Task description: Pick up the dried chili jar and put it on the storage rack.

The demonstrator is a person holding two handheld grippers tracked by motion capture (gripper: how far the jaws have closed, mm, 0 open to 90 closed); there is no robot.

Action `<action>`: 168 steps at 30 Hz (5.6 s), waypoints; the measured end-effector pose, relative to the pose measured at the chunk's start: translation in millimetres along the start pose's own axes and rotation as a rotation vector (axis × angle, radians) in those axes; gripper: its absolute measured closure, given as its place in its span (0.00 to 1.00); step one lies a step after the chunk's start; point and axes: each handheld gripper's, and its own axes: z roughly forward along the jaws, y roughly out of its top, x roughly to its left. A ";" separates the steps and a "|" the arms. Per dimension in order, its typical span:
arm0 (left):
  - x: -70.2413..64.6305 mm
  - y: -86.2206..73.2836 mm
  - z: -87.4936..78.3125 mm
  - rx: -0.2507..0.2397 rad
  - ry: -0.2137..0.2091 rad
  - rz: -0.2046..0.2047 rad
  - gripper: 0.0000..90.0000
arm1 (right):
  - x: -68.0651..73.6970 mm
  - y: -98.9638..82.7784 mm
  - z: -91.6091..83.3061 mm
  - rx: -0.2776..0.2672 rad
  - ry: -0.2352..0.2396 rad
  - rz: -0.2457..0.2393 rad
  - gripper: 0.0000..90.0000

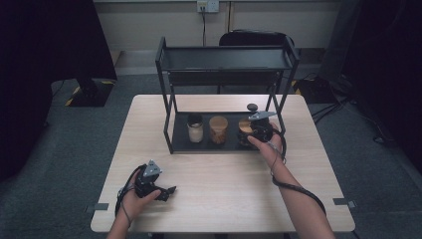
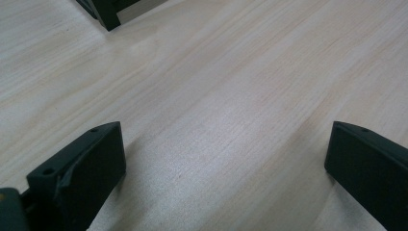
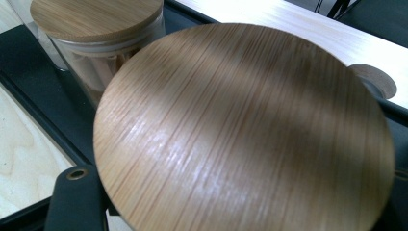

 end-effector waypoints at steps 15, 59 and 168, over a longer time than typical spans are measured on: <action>0.0 0.0 0.0 0.000 0.000 0.000 0.00 | -2.0 3.2 6.4 0.007 -0.009 -0.007 0.29; 0.1 0.0 0.0 0.000 -0.001 0.001 0.00 | -1.3 0.1 30.1 0.006 -0.006 0.030 0.28; 0.1 0.0 -0.1 0.000 0.000 0.002 0.00 | 20.6 -42.2 -28.0 -0.041 0.086 0.122 0.02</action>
